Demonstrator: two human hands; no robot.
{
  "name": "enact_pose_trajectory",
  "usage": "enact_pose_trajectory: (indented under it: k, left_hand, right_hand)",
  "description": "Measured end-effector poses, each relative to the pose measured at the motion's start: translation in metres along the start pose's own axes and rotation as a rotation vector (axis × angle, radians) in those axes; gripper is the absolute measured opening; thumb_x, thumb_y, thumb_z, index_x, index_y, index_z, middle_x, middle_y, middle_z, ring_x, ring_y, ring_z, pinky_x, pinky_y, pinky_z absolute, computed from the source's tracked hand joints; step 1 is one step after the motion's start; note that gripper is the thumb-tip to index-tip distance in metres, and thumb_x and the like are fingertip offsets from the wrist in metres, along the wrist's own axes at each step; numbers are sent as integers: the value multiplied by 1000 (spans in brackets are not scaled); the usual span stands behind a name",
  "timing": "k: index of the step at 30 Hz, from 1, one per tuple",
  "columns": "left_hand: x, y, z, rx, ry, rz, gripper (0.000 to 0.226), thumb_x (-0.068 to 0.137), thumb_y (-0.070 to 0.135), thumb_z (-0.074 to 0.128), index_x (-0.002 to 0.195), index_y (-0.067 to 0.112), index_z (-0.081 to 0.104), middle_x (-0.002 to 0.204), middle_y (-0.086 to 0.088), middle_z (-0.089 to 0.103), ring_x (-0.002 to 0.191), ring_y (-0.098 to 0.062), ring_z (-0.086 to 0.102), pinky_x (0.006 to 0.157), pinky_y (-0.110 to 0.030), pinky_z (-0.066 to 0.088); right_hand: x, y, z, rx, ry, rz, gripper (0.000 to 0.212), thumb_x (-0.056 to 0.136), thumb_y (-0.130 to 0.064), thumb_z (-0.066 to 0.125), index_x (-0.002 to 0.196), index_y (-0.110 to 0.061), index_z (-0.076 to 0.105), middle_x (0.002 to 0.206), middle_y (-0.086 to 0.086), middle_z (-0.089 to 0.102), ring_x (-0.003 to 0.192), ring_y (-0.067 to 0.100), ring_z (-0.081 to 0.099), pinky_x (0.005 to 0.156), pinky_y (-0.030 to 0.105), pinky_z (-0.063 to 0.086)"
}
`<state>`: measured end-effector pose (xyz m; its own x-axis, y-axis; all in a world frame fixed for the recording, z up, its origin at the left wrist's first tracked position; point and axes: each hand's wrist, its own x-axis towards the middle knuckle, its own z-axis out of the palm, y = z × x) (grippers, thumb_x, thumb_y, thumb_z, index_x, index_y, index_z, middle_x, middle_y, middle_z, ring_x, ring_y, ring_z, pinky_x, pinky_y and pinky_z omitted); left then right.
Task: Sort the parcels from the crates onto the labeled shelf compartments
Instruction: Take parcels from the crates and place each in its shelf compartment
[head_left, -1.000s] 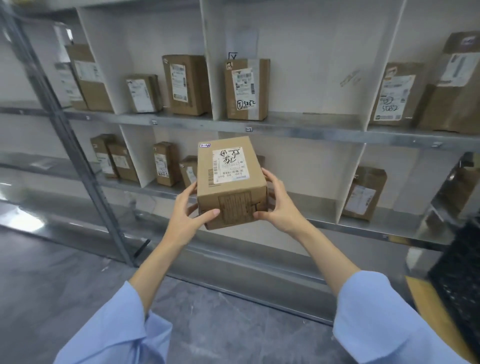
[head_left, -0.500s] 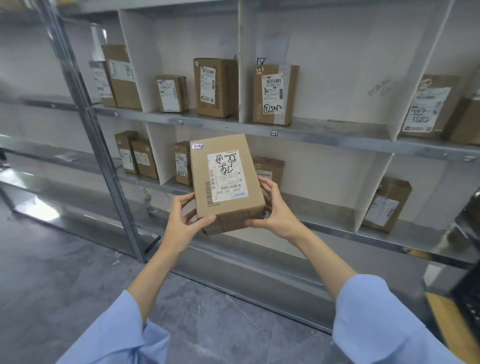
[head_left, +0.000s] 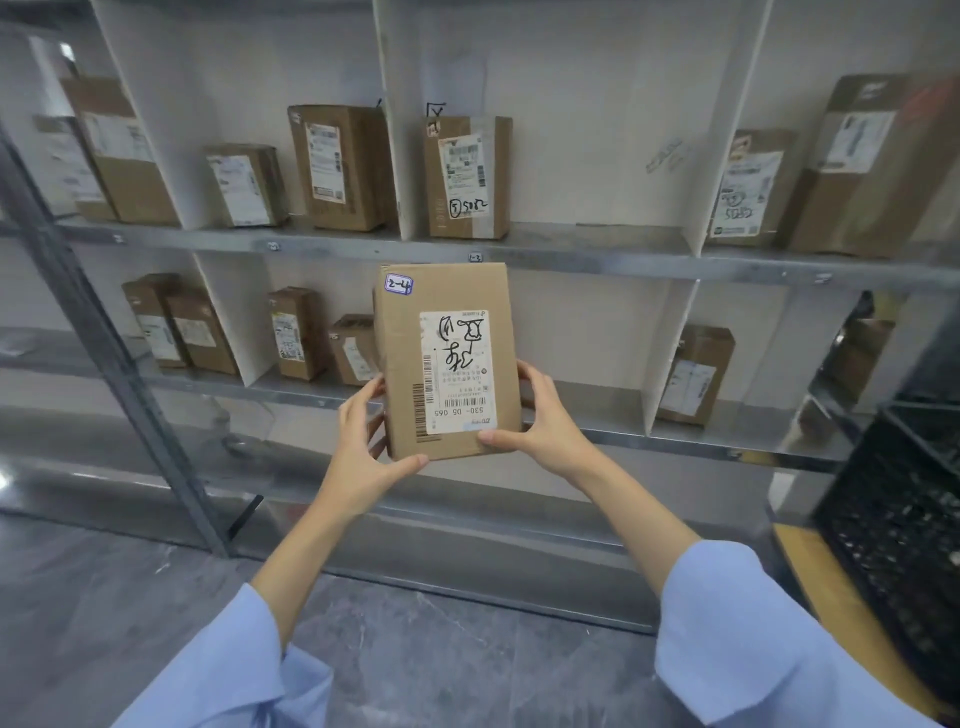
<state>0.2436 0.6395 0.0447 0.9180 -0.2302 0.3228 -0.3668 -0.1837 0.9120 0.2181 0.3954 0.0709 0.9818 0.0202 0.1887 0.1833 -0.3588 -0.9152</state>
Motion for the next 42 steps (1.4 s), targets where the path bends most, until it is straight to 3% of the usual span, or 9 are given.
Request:
enact_pose_trajectory:
  k: [3,6,11,19,25,30,33,35,42]
  left_hand:
    - [16,0,28,-32,-65,24,99,66,8,88,139,42,30,149,5,31,136,-7,41,107,-20,37]
    - [31,1,67,-48,-135,28,95,68,0,85,135,35,27,141,8,39,132,-5,43,110,-28,38]
    - [52,-2,136,-19,-209,42,100,66,6,88,138,31,23,134,19,40,124,4,44,105,-28,41]
    - [99,4,260,87,-315,151,97,69,8,87,140,31,24,133,27,36,116,27,35,86,0,39]
    - [128,-4,346,116,-398,116,100,68,12,86,141,39,24,136,40,33,131,8,38,108,-38,44]
    - [142,-7,409,72,-468,77,96,70,7,84,143,32,26,140,30,38,128,9,43,105,-42,47]
    - [156,-8,437,86,-508,73,91,73,9,82,143,30,29,139,24,42,125,7,45,106,-43,46]
    - [167,-6,452,105,-539,84,86,76,11,81,141,35,30,136,27,43,123,4,47,106,-42,46]
    - [207,-25,497,179,-636,128,79,83,18,76,149,23,33,152,9,39,138,-8,38,114,-41,35]
  right_hand:
    - [-8,13,-25,54,33,46,103,75,-12,85,152,-22,18,141,-18,36,121,-8,44,95,12,46]
    - [-14,27,-56,64,72,84,98,79,-8,82,150,-22,16,144,-14,36,128,-1,42,89,1,40]
    - [-26,57,-115,5,161,152,104,75,-18,86,151,-29,16,156,-3,33,139,8,34,117,33,32]
    - [-30,119,-215,-97,369,230,110,69,-22,90,155,-26,21,140,-13,52,128,9,49,108,31,42]
    - [-34,169,-287,-58,459,307,101,69,-25,90,149,-18,27,144,-4,47,123,5,45,105,27,40]
    - [-43,211,-335,-10,501,338,102,71,-25,89,149,-20,24,145,-4,47,130,12,46,108,28,43]
    - [-47,230,-355,20,572,347,98,72,-18,87,149,-18,27,131,-10,50,123,8,47,84,0,41]
    - [-47,243,-368,27,622,337,97,72,-15,87,149,-17,28,130,-10,50,124,7,46,80,-4,39]
    - [-32,283,-393,-15,724,361,94,75,-20,86,148,-23,27,141,-5,51,130,9,47,110,30,38]
